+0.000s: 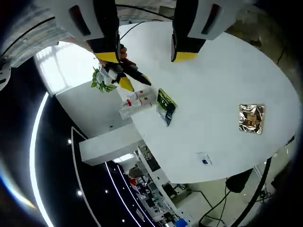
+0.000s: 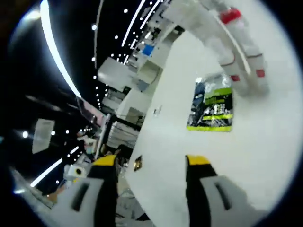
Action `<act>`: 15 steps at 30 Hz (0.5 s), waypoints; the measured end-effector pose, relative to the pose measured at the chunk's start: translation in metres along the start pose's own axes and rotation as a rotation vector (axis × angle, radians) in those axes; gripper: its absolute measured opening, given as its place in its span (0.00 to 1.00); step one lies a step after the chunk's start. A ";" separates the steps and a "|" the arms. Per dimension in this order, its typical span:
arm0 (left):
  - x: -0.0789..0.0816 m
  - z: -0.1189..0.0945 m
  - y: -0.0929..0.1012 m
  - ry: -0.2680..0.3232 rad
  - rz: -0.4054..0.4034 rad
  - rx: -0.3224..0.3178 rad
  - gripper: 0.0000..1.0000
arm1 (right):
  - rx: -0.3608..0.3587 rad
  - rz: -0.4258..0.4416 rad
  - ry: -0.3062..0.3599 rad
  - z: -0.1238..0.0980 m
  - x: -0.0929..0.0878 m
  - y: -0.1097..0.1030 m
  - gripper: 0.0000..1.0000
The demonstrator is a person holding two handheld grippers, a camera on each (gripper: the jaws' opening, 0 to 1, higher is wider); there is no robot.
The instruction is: Arrange the skincare products in the storage area until every visible bottle or jar stands upright without overlapping.
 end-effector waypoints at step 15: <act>0.057 0.009 -0.056 -0.255 0.441 0.262 0.45 | 0.049 -0.248 -0.039 -0.022 -0.007 -0.035 0.70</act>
Point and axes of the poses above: the point that each gripper's makers call its tool centre point, and the gripper's own axes: z roughly forward along the fingers, y roughly to its right, x roughly out of its top, the point moved 4 cm from there along -z, roughly backward along the fingers, and after that the axes turned 1 degree about -z, right-handed, at the moved point
